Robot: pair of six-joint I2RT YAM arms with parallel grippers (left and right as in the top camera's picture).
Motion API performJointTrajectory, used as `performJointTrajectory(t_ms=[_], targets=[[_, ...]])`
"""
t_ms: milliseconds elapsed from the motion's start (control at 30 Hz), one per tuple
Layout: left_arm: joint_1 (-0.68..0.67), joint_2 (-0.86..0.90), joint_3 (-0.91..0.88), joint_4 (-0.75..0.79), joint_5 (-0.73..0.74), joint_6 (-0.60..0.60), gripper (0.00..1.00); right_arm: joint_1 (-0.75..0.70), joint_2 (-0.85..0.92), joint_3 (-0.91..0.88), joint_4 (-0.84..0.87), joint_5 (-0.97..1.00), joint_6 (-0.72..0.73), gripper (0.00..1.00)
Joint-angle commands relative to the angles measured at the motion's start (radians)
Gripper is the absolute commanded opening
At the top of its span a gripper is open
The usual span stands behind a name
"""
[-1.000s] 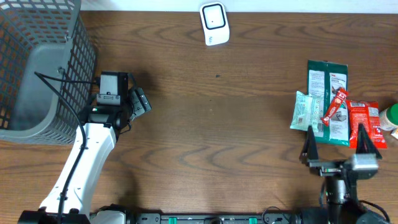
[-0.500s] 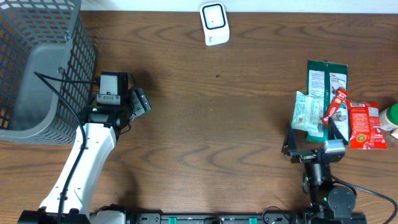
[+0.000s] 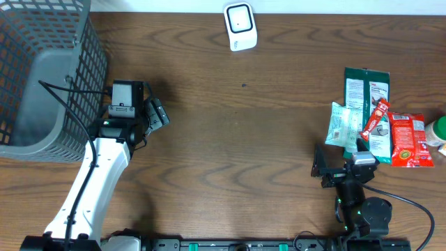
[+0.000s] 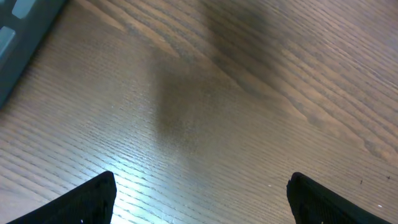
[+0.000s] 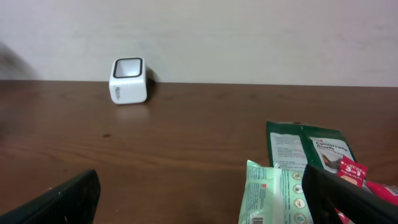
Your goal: Scan the item barcode
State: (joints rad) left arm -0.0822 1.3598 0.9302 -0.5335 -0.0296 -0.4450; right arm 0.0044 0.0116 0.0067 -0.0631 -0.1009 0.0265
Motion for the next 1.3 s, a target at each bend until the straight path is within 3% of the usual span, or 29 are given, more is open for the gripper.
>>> performJointTrajectory(t_ms=[0,600,733,967,1133,1267], targets=[[0.003,0.000,0.007,0.000,-0.009,0.002,0.88,-0.010,-0.006,-0.002,-0.004,0.005,0.002,0.99],[0.003,-0.019,0.007,0.000,-0.009,0.002,0.89,-0.010,-0.006,-0.001,-0.004,0.005,0.002,0.99],[0.003,-0.156,0.007,-0.004,-0.009,0.002,0.89,-0.010,-0.006,-0.002,-0.004,0.005,0.002,0.99],[0.003,-0.647,0.007,-0.003,-0.009,0.002,0.89,-0.010,-0.006,-0.001,-0.004,0.005,0.002,0.99],[0.003,-0.834,0.007,-0.008,-0.009,0.003,0.89,-0.010,-0.006,-0.002,-0.004,0.005,0.002,0.99],[0.010,-0.953,0.001,-0.113,-0.009,0.003,0.89,-0.010,-0.006,-0.001,-0.004,0.005,0.002,0.99]])
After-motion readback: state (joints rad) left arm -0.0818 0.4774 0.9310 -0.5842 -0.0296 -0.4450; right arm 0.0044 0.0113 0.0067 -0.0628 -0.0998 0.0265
